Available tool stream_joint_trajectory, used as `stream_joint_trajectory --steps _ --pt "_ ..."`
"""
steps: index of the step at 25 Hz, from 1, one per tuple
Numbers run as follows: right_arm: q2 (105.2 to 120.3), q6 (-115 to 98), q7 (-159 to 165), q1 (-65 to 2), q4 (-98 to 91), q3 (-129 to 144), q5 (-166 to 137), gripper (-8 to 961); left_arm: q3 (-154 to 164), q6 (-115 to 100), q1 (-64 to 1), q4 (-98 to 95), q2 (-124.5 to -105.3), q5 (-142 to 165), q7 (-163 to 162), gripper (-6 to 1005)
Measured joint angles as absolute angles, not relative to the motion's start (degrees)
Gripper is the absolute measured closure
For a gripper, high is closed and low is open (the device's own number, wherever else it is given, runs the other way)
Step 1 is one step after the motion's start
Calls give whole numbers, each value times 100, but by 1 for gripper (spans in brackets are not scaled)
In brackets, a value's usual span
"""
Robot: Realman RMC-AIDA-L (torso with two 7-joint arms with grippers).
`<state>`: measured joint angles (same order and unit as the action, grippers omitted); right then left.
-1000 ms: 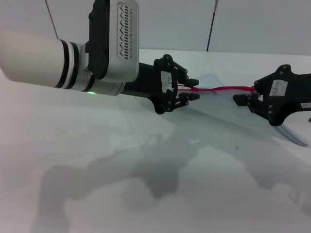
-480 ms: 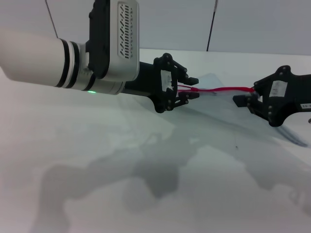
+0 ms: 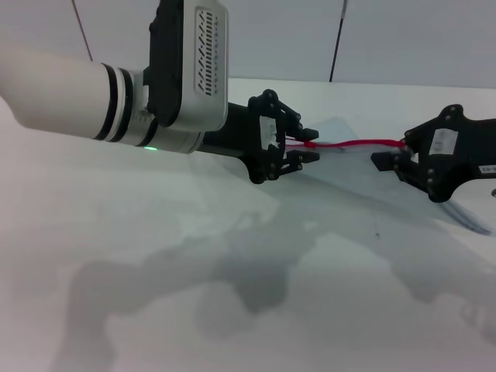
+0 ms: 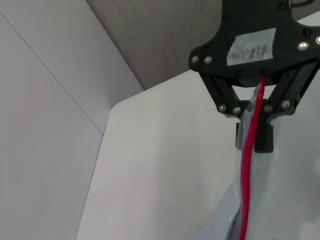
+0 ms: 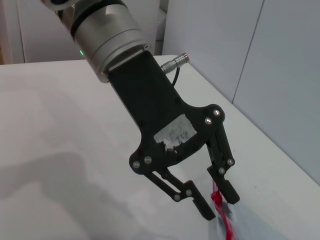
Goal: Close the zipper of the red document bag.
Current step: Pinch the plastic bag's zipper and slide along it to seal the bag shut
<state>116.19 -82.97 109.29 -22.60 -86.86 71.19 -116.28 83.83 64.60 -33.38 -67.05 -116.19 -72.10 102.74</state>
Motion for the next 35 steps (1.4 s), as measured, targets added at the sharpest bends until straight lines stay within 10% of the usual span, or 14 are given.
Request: stream_joint_trajectory --steps 35 --pt "11611 -8282 10924 -2277 -8671 7090 -11618 905 8375 6451 -3333 -6714 -11625 -7251 10599 883"
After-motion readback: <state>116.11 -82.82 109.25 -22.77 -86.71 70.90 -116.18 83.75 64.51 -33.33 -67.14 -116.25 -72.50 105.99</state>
